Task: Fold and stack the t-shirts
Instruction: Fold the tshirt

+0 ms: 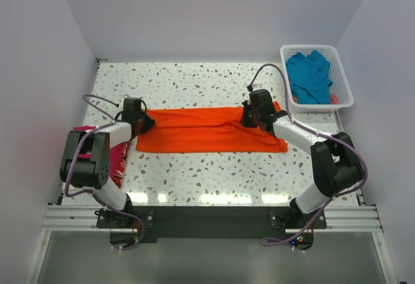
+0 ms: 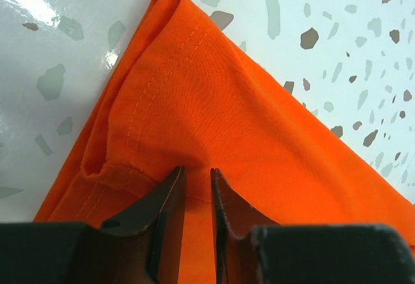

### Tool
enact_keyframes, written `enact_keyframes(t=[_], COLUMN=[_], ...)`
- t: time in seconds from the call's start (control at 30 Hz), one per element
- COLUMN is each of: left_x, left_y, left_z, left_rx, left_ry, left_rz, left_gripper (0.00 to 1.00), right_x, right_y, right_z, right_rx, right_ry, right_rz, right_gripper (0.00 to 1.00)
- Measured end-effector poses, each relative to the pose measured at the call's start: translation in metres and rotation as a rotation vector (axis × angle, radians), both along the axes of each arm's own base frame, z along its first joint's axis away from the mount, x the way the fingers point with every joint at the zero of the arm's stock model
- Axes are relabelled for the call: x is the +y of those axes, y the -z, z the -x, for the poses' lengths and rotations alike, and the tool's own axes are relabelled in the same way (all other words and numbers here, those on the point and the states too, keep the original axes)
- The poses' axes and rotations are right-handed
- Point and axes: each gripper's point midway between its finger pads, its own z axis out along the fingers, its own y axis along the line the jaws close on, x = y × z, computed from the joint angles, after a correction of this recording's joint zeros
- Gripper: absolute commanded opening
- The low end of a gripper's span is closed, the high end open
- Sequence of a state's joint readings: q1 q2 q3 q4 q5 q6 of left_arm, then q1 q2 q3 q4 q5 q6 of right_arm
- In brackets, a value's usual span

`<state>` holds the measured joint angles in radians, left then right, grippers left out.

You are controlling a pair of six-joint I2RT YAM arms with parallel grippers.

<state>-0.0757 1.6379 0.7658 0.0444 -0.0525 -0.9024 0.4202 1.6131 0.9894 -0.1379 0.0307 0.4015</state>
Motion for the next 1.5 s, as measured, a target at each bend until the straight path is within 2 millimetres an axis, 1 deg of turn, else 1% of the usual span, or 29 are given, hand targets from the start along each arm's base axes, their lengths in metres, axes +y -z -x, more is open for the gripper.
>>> enact_keyframes(t=[0.1,0.2,0.23,0.3,0.33,0.37,0.47,0.5,0.53,0.6,0.67,0.7,0.8,0.87,0.97,1.1,1.2,1.23,1.27,1.37,1.4,1.5], left_x=[0.001,0.0,0.0,0.0,0.0,0.0,0.0,0.0,-0.001,-0.001,-0.002,-0.002,-0.002,-0.002,-0.002,-0.001,0.0,0.0,0.0,0.0,0.0,0.001], left_y=[0.0,0.0,0.0,0.0,0.0,0.0,0.0,0.0,-0.001,-0.001,-0.001,-0.002,-0.003,-0.003,-0.003,-0.004,-0.004,-0.004,-0.004,-0.004,-0.004,-0.004], left_z=[0.0,0.0,0.0,0.0,0.0,0.0,0.0,0.0,0.0,-0.001,-0.001,-0.001,-0.003,-0.003,-0.004,-0.004,-0.004,-0.004,-0.004,-0.004,-0.004,-0.004], left_rx=[-0.001,-0.001,-0.001,-0.001,-0.001,-0.001,-0.001,-0.001,-0.002,-0.003,-0.007,-0.008,-0.014,-0.017,-0.019,-0.02,-0.02,-0.02,-0.02,-0.02,-0.02,-0.02], left_ry=[-0.002,0.0,0.0,0.001,0.001,0.001,0.002,0.002,0.004,0.007,0.009,0.009,0.01,0.01,0.009,0.006,0.005,0.005,0.005,0.004,0.004,0.002], left_rz=[0.001,0.003,0.004,0.004,0.005,0.005,0.006,0.007,0.008,0.012,0.015,0.015,0.016,0.016,0.017,0.017,0.017,0.017,0.018,0.019,0.019,0.019], left_gripper=[0.27,0.27,0.27,0.27,0.27,0.27,0.27,0.27,0.27,0.27,0.27,0.27,0.27,0.27,0.27,0.27,0.27,0.27,0.27,0.27,0.27,0.27], right_x=[0.012,0.023,0.026,0.024,0.022,0.018,0.006,0.002,-0.002,-0.009,-0.014,-0.016,-0.023,-0.026,-0.027,-0.024,-0.022,-0.021,-0.021,-0.02,-0.02,-0.02], right_y=[-0.002,0.0,0.001,0.0,-0.001,-0.003,-0.013,-0.015,-0.017,-0.018,-0.012,-0.007,0.013,0.024,0.032,0.033,0.034,0.035,0.035,0.036,0.036,0.037], right_z=[0.014,0.026,0.028,0.027,0.024,0.02,-0.001,-0.009,-0.017,-0.032,-0.044,-0.049,-0.052,-0.051,-0.049,-0.048,-0.047,-0.047,-0.047,-0.046,-0.046,-0.044], right_rx=[-0.007,-0.003,-0.002,-0.008,-0.011,-0.012,-0.036,-0.044,-0.052,-0.057,-0.048,-0.04,0.001,0.027,0.051,0.057,0.061,0.064,0.067,0.07,0.07,0.076], right_ry=[-0.025,-0.054,-0.061,-0.054,-0.045,-0.034,0.009,0.025,0.04,0.058,0.068,0.071,0.073,0.071,0.061,0.05,0.04,0.037,0.036,0.037,0.038,0.041], right_rz=[-0.018,-0.016,-0.014,0.001,0.009,0.017,0.034,0.041,0.049,0.064,0.077,0.084,0.105,0.119,0.124,0.114,0.105,0.101,0.099,0.094,0.093,0.09], right_gripper=[0.0,0.0,0.02,0.1,0.13,0.19,0.27,0.32,0.35,0.41,0.43,0.46,0.47,0.47,0.47,0.45,0.4,0.38,0.31,0.23,0.14,0.03])
